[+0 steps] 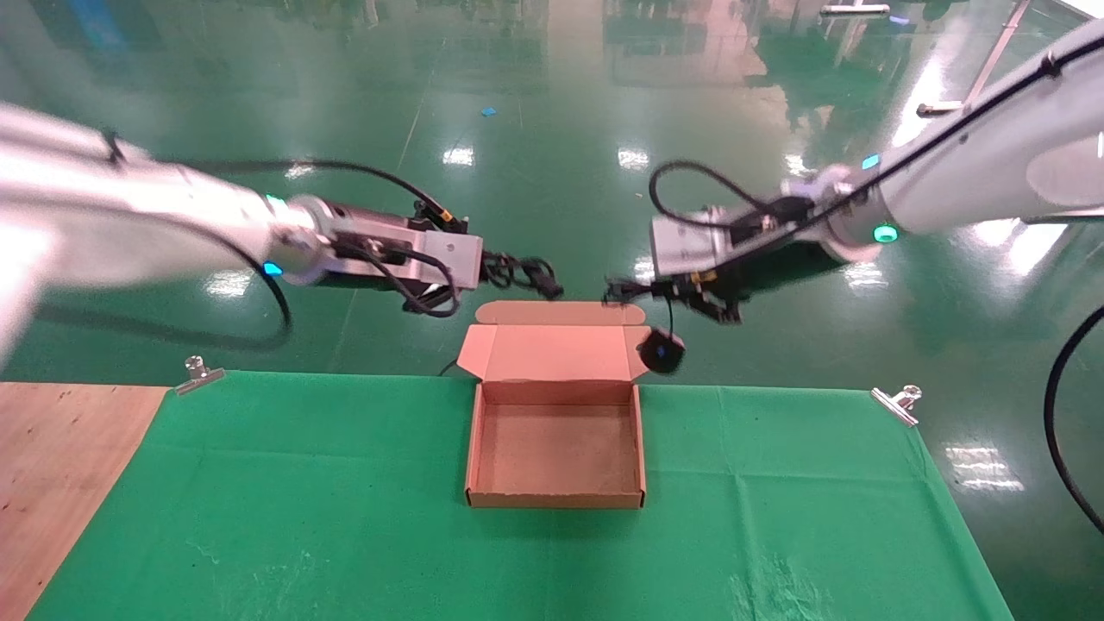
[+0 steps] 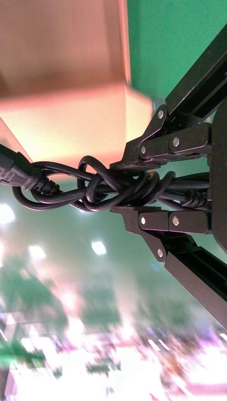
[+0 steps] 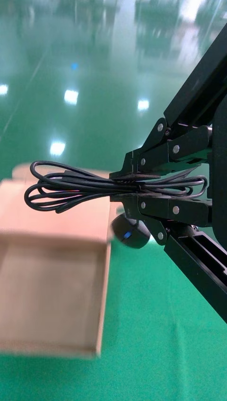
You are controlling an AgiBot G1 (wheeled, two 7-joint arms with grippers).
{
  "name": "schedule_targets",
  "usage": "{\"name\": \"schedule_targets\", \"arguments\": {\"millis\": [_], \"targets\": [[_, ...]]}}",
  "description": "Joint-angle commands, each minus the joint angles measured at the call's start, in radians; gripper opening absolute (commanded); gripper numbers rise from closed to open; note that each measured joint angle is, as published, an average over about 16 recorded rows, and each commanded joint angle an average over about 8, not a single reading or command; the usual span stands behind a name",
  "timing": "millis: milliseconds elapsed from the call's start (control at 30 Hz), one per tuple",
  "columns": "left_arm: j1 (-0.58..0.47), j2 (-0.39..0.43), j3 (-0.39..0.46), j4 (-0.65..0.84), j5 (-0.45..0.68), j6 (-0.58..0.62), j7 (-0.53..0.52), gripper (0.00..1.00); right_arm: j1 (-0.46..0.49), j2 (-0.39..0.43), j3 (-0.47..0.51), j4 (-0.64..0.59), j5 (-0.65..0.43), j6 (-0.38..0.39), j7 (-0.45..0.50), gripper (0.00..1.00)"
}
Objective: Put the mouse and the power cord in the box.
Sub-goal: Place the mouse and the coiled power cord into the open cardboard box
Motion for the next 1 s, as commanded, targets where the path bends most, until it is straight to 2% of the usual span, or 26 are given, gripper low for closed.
{"name": "schedule_targets", "arguments": {"millis": [33, 200, 333, 467, 700, 733, 767, 933, 1000], "targets": [[0.067, 0.003, -0.023, -0.025, -0.031, -0.120, 0.031, 0.00, -0.006, 0.002, -0.005, -0.010, -0.001, -0.022, -0.007, 0.00], [0.303, 0.005, -0.071, -0.218, -0.137, -0.302, 0.125, 0.00, -0.026, 0.012, -0.005, -0.041, 0.003, -0.030, -0.026, 0.00], [0.431, 0.007, -0.068, -0.313, -0.199, -0.340, 0.151, 0.00, -0.034, 0.020, -0.005, -0.060, 0.005, -0.032, -0.044, 0.00], [0.472, 0.010, -0.030, -0.306, -0.235, -0.302, 0.132, 0.00, -0.039, 0.033, -0.003, -0.078, 0.008, -0.032, -0.057, 0.00], [0.450, 0.019, 0.094, -0.227, -0.230, -0.217, 0.110, 0.02, -0.042, 0.063, 0.004, -0.105, 0.017, -0.019, -0.078, 0.00], [0.448, 0.020, 0.111, -0.226, -0.231, -0.218, 0.113, 0.08, -0.043, 0.067, 0.005, -0.108, 0.018, -0.016, -0.080, 0.00], [0.448, 0.020, 0.126, -0.229, -0.234, -0.222, 0.118, 0.18, -0.044, 0.070, 0.005, -0.110, 0.020, -0.013, -0.083, 0.00], [0.445, 0.020, 0.180, -0.241, -0.281, -0.244, 0.127, 0.80, -0.051, 0.082, 0.010, -0.120, 0.027, -0.001, -0.092, 0.00], [0.442, 0.020, 0.199, -0.240, -0.301, -0.250, 0.132, 0.97, -0.053, 0.086, 0.013, -0.123, 0.030, -0.001, -0.095, 0.00]]}}
